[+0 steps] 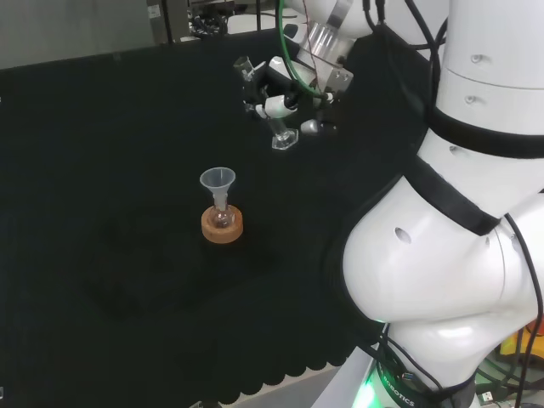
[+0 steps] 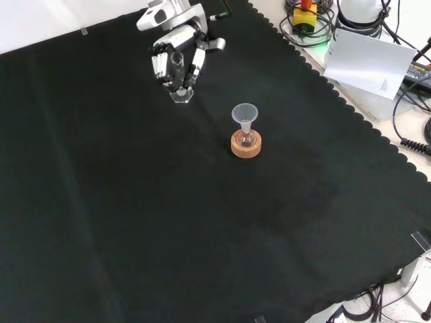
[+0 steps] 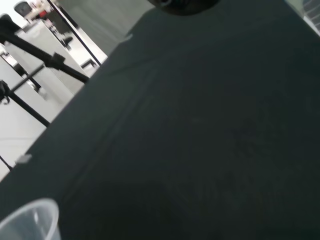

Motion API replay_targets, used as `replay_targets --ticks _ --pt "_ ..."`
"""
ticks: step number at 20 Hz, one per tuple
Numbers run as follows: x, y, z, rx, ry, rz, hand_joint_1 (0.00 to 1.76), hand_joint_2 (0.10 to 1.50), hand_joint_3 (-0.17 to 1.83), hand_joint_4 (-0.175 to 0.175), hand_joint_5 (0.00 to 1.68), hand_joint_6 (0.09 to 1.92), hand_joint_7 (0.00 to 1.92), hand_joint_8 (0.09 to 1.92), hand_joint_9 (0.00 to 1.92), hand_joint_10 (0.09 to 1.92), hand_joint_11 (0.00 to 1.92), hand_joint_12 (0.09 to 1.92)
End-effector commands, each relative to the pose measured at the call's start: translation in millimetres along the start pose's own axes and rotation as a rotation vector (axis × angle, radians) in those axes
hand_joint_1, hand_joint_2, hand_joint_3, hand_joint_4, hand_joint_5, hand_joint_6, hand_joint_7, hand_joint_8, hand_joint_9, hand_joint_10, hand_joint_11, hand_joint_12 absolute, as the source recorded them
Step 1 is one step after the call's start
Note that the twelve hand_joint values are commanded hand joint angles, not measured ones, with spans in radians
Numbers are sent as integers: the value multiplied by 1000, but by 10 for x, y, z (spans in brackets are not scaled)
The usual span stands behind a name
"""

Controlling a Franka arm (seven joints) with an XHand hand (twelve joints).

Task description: Pour the water from the graduated cylinder into the round-bottom flask.

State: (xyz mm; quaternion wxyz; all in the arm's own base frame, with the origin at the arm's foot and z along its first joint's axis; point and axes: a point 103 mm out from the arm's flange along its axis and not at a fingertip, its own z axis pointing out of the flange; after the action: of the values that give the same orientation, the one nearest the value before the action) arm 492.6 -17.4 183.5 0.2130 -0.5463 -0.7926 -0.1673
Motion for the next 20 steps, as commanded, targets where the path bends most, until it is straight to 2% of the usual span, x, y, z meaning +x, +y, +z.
replay_targets --ticks 1,5,7,12,17,20 --pt "37 -389 -64 57 -79 46 1267 1098 -3 -175 1005 966 1038 945 1451 109 1284 723" --pt "137 -580 -24 77 -95 63 1268 1097 -2 -175 1006 964 1039 943 1452 106 1284 722" --pt "207 -693 12 98 -126 67 1268 1097 -2 -175 1007 963 1039 942 1453 105 1283 721" --pt "281 -953 133 170 -182 91 1268 1096 -2 -175 1008 961 1041 940 1454 101 1280 719" --pt "290 -1074 217 264 -248 102 1268 1096 -2 -175 1009 959 1042 938 1454 97 1279 719" --pt "300 -1153 249 299 -287 102 1268 1096 -2 -175 1010 959 1042 937 1455 95 1278 718"
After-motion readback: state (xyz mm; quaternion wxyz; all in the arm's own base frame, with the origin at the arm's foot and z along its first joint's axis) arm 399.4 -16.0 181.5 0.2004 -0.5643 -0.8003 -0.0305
